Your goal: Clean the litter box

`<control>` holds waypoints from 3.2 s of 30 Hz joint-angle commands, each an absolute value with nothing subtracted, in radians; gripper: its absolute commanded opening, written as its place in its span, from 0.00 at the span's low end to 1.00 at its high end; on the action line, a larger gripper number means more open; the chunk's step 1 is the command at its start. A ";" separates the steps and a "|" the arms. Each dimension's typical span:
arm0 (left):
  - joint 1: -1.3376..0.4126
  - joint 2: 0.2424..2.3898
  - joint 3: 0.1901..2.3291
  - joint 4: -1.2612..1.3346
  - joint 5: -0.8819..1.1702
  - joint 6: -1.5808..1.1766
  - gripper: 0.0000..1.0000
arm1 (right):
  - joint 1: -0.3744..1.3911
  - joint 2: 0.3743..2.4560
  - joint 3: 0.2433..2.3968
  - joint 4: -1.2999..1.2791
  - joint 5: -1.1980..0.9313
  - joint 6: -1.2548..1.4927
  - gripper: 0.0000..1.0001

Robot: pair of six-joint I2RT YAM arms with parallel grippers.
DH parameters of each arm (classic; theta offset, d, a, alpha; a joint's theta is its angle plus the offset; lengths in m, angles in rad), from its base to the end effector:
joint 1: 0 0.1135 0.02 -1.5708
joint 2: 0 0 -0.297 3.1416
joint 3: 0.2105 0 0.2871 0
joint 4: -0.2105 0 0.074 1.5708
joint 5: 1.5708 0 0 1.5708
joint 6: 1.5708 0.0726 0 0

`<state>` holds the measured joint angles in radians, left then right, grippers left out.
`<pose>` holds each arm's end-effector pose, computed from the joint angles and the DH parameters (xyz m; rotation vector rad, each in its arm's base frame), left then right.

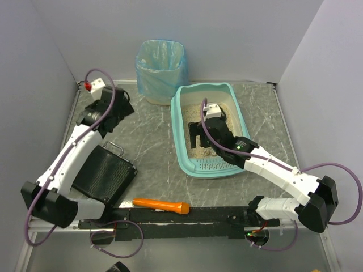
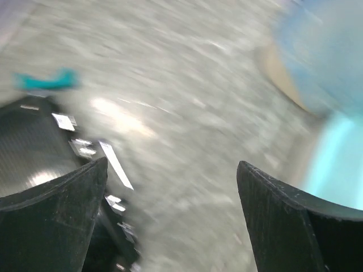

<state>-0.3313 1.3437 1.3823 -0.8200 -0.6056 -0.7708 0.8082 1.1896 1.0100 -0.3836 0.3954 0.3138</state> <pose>0.3220 -0.0671 0.3795 -0.7493 2.0581 0.1044 0.2383 0.2089 0.3228 -0.2867 2.0766 0.2577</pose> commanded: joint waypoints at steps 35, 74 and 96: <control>-0.418 1.324 1.275 -0.471 -0.316 -0.838 0.99 | 0.781 1.473 1.005 -0.499 0.486 0.600 0.78; -0.244 2.105 2.226 -0.434 -0.500 -0.483 0.01 | 0.765 0.868 0.824 -0.748 0.727 0.637 1.00; -0.311 1.494 1.617 -0.604 -0.381 -0.574 0.01 | 0.756 0.879 0.830 -0.550 0.505 0.319 1.00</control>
